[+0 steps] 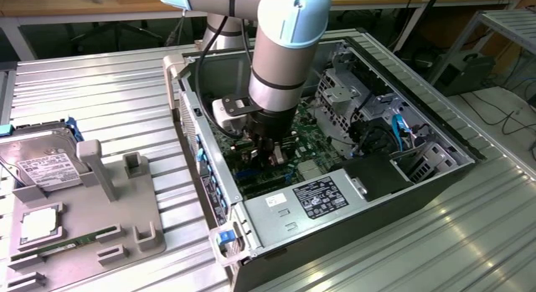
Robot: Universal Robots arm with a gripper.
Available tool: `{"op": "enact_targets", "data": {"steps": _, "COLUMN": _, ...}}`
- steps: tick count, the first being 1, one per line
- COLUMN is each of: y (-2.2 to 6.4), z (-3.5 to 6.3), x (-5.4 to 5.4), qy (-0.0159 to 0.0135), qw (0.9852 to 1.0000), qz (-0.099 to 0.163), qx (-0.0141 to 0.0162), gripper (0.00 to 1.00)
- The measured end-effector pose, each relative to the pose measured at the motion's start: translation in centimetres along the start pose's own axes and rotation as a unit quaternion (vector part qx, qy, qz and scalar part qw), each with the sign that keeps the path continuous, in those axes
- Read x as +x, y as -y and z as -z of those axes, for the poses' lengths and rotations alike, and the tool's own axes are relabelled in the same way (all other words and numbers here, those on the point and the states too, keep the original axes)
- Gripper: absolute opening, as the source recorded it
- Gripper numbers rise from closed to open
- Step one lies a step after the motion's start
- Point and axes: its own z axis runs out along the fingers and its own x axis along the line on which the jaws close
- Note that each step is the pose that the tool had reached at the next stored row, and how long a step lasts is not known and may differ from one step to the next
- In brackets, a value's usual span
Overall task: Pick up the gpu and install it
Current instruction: 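Insert the gpu into the slot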
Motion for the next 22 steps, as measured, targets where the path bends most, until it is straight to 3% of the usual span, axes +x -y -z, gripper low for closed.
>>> {"op": "enact_targets", "data": {"steps": 4, "y": 0.0, "z": -0.22, "x": 0.0, "qy": 0.0008, "qw": 1.0, "qz": 0.0, "qx": 0.0, "gripper": 0.29}}
{"op": "enact_targets", "data": {"steps": 9, "y": -0.06, "z": 0.14, "x": -0.03, "qy": 0.0048, "qw": 1.0, "qz": 0.0, "qx": 0.0005, "gripper": 0.29}}
{"op": "enact_targets", "data": {"steps": 22, "y": -0.1, "z": 0.29, "x": 0.0, "qy": 0.0038, "qw": 0.9999, "qz": -0.01, "qx": 0.0002, "gripper": 0.29}}
